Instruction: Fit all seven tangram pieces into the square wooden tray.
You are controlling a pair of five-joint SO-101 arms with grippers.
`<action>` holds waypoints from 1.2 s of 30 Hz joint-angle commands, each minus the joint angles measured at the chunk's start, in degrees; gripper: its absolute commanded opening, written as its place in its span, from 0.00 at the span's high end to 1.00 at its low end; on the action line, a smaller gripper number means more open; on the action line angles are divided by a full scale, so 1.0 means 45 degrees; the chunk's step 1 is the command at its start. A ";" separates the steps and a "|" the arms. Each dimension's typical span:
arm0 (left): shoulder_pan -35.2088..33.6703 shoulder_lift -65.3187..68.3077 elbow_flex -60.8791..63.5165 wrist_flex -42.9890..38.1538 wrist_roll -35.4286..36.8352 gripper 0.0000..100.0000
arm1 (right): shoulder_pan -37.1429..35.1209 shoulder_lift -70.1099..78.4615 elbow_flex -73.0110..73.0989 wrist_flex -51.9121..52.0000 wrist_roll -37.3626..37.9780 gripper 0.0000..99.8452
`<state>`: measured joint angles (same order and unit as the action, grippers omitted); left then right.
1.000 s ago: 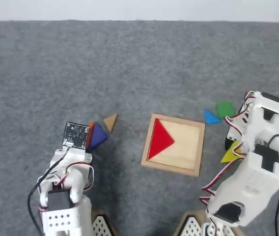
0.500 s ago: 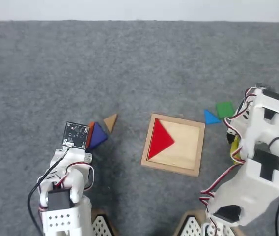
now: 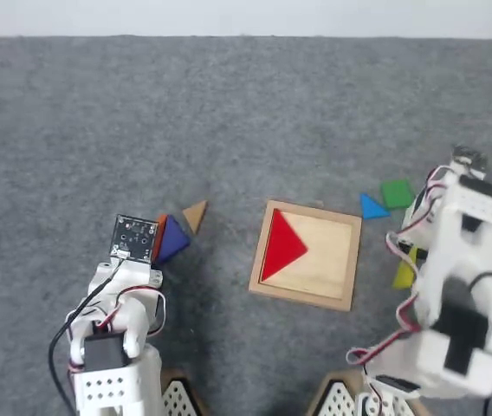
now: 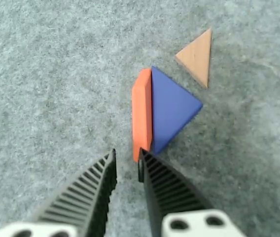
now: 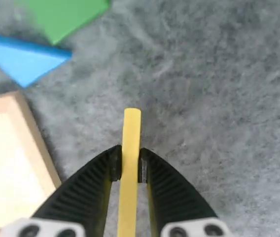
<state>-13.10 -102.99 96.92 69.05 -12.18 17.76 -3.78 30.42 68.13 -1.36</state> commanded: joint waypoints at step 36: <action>-0.0059 0.0000 -0.0088 0.0137 -0.0059 0.93 | -1.0286 0.0576 -0.4493 0.1182 0.4923 0.99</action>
<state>-13.10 -102.99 96.92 69.05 -12.18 -27.96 -2.73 11.96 75.08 18.86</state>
